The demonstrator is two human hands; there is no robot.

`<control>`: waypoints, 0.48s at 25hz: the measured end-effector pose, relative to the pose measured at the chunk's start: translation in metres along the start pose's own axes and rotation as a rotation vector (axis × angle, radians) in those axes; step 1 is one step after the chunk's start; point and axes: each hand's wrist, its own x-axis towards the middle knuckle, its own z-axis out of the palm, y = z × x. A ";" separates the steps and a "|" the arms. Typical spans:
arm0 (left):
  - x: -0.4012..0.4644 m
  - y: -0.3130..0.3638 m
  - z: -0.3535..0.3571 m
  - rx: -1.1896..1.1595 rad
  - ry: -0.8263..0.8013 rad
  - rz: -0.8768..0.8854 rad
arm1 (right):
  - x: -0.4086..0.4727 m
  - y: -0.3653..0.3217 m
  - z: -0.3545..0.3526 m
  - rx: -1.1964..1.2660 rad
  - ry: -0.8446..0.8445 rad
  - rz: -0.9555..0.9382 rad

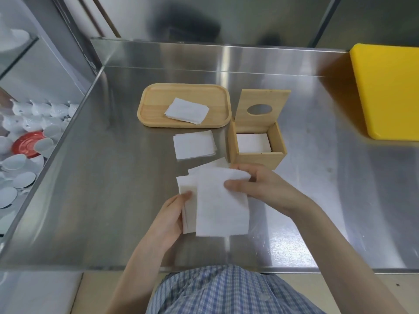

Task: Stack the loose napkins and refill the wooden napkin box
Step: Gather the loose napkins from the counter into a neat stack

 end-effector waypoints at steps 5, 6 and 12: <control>-0.007 0.004 0.009 -0.011 -0.053 -0.016 | 0.033 0.011 0.019 -0.202 -0.002 0.103; -0.008 0.004 0.009 -0.017 -0.059 -0.017 | 0.038 0.014 0.020 -0.236 0.031 0.112; -0.006 0.003 0.007 -0.068 -0.096 -0.023 | 0.052 0.024 0.027 -0.357 0.114 0.097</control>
